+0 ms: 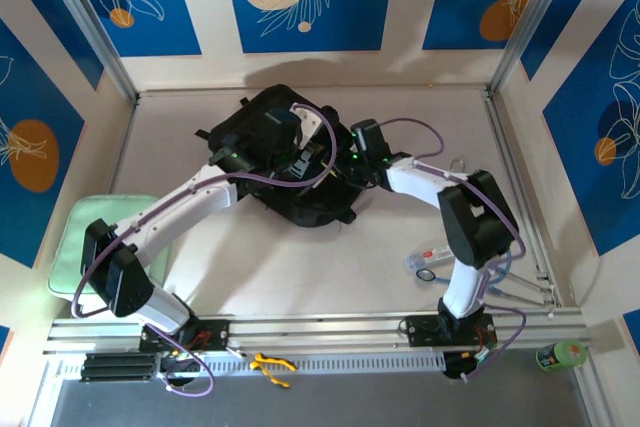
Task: Pack the student bag
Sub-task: Place the book in the student bag, then close the student bag at the top-center of the table.
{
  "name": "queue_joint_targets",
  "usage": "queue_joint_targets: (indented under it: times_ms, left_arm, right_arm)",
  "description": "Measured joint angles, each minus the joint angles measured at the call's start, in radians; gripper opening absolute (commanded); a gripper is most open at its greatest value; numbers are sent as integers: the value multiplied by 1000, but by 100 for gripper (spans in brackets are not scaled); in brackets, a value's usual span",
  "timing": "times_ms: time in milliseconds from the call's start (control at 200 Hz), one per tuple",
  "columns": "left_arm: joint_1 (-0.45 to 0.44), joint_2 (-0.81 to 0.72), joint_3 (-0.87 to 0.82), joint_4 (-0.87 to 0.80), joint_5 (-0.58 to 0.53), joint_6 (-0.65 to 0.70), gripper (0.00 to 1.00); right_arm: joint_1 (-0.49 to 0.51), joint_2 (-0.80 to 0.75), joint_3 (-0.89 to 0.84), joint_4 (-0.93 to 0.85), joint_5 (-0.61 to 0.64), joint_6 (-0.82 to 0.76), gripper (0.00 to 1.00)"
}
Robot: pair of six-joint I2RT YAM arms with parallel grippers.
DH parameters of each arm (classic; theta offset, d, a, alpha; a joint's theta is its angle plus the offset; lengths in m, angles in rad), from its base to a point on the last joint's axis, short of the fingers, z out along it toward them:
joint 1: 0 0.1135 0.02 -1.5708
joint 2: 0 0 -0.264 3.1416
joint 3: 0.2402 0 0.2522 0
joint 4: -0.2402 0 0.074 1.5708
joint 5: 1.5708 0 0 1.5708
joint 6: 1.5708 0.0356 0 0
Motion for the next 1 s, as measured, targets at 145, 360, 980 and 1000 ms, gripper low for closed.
queue_joint_targets:
  times_ms: [145, 360, 980, 1000]
  left_arm:
    - [0, -6, -13, 8, 0, -21, 0]
    - [13, -6, -15, 13, 33, -36, 1]
    - [65, 150, 11, 68, 473, -146, 84]
    - [67, 149, 10, 70, 469, -156, 86]
  right_arm:
    - [26, 107, 106, 30, 7, 5, 19]
    - [13, 97, 61, 22, 5, 6, 63]
    - [-174, -646, -327, -231, 245, -77, 72]
    - [-177, -663, -327, -242, 259, -83, 72]
